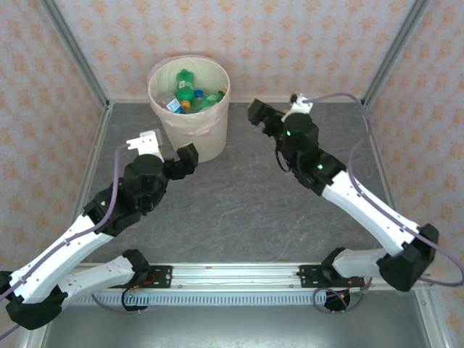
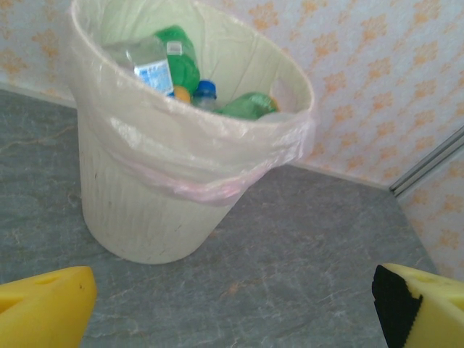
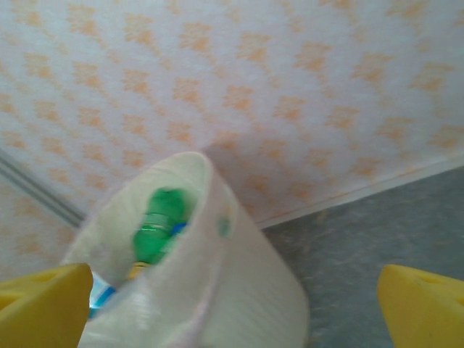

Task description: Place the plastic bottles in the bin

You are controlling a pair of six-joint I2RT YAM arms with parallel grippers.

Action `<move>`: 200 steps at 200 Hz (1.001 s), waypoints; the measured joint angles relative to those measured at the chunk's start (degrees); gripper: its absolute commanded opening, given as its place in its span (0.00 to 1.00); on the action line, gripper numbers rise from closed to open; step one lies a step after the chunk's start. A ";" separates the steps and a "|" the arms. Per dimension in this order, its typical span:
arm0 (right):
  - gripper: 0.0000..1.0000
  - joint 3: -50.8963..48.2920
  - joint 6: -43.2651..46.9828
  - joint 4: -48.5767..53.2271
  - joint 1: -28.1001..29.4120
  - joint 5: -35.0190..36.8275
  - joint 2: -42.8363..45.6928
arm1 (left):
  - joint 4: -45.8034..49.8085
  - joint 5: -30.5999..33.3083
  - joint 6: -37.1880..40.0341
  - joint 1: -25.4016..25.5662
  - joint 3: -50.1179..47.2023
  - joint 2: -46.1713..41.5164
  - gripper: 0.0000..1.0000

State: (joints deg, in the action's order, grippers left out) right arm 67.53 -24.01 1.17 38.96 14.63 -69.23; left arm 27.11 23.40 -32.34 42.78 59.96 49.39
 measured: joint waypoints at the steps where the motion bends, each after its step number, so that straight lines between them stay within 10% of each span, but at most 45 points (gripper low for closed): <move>1: 1.00 -0.33 0.04 -0.11 -0.04 0.11 0.22 | -0.09 0.04 -0.04 -0.02 -0.15 0.00 0.99; 73: 1.00 -28.24 1.75 -0.33 -3.19 14.82 17.88 | -7.28 5.22 0.79 -2.21 -18.43 -1.22 0.99; 200: 1.00 -48.19 17.79 -23.23 -14.64 20.85 8.68 | -29.40 2.47 5.09 -38.93 -34.47 11.45 0.99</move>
State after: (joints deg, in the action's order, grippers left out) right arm 19.33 -6.22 -22.06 24.32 35.48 -60.55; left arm -2.28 25.87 -27.24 3.86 25.50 60.84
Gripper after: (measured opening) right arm 0.997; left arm 0.993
